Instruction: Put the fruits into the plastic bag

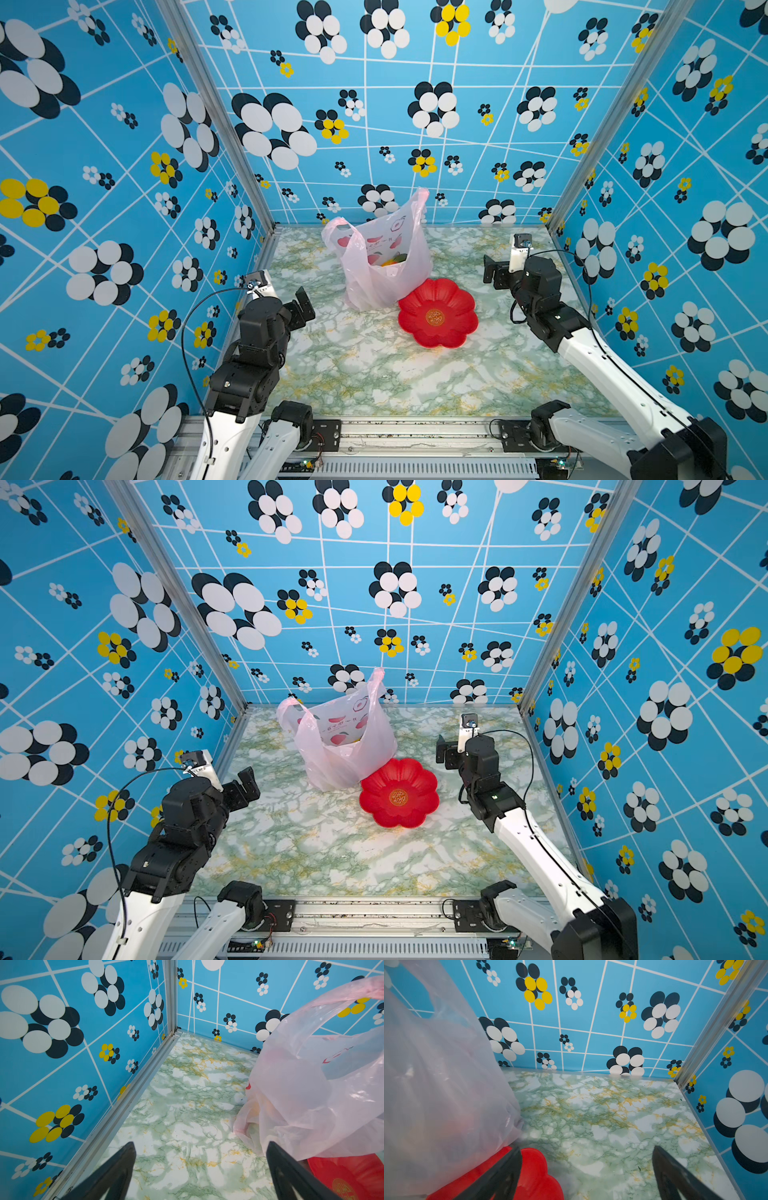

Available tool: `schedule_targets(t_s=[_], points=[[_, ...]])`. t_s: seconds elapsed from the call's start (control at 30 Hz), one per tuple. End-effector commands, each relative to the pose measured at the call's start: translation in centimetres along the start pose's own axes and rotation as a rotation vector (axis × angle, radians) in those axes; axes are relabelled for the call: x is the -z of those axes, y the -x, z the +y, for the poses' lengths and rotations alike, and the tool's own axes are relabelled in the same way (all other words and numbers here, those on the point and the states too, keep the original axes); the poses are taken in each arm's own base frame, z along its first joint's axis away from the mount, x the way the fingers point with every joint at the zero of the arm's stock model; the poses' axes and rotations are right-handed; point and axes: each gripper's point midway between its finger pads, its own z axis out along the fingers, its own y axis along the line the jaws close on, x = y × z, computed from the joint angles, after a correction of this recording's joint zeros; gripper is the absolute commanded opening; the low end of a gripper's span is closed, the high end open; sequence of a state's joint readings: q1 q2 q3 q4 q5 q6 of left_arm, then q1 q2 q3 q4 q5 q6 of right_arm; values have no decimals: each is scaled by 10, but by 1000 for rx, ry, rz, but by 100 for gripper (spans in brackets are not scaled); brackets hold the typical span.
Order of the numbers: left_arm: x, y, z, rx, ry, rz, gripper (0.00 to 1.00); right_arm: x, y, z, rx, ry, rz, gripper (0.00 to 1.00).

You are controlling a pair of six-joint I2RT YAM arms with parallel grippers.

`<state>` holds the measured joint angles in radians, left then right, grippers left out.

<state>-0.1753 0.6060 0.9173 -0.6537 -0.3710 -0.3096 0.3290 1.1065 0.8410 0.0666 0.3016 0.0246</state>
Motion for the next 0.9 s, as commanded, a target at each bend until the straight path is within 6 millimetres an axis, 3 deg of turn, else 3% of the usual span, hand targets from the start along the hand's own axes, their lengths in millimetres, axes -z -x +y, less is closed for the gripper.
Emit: schedule_targets(t_s=[0.0,0.17,0.47,0.5,0.87], points=[[-17,4,2,-33,19,-37,99,-18,4,-10,-7,-22,-45,99],[-40,-8,11,-11,49,-15,99,-40,-36,-26,-13,-39,55,99],[-65,-29,18,50,67,31,99,-52,-114,-53,-40,-93,185,99],[-66,-31,20,54,72,32,99,-54,-120,-64,-50,-120,193,99],[-103,-51,39,-43,164,4,99,-74,-148,-79,-87,-115,224,99]])
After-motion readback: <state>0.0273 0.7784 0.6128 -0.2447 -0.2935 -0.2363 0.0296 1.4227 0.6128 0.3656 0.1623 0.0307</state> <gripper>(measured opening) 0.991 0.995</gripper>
